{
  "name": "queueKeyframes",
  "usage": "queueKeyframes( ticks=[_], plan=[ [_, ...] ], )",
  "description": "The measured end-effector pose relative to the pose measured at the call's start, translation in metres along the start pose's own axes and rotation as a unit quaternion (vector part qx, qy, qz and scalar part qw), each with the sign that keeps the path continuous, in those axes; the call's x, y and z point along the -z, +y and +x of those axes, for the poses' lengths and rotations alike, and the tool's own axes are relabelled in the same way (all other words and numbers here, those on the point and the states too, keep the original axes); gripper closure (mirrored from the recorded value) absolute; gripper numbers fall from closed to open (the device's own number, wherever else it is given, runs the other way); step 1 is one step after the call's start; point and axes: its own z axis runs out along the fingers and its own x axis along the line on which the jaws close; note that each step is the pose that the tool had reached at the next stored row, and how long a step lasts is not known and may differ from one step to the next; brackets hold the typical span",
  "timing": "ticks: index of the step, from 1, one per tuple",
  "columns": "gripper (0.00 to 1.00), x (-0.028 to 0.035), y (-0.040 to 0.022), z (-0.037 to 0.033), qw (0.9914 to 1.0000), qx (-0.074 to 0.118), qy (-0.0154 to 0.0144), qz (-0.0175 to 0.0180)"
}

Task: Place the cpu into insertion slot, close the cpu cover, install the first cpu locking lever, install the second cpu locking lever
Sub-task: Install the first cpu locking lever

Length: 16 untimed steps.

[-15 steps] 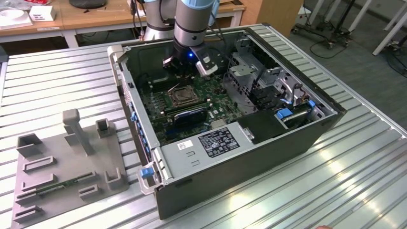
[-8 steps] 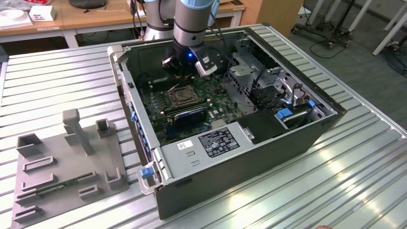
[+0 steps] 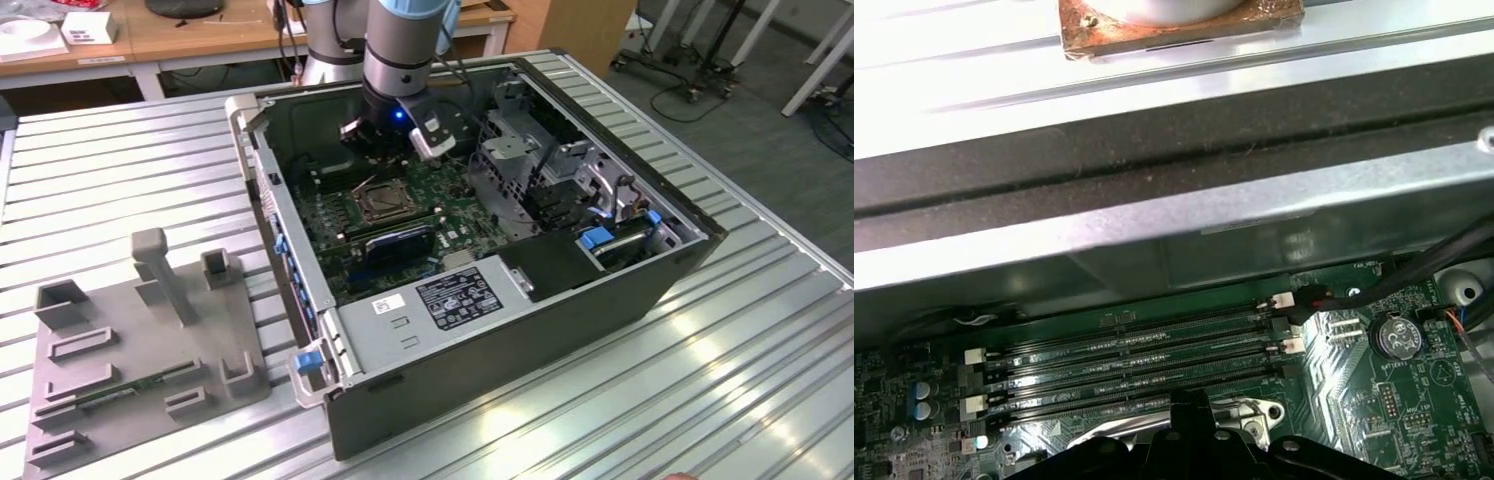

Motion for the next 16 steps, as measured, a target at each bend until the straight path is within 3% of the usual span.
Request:
queueKeyframes(
  ticks=[12,16],
  plan=[
    [0.89,0.0134,0.0035,0.0003,1.0,0.0,-0.0001,-0.0001],
    [0.89,0.0141,0.0027,0.0052,0.99999,0.001,-0.0036,-0.0007]
  ],
)
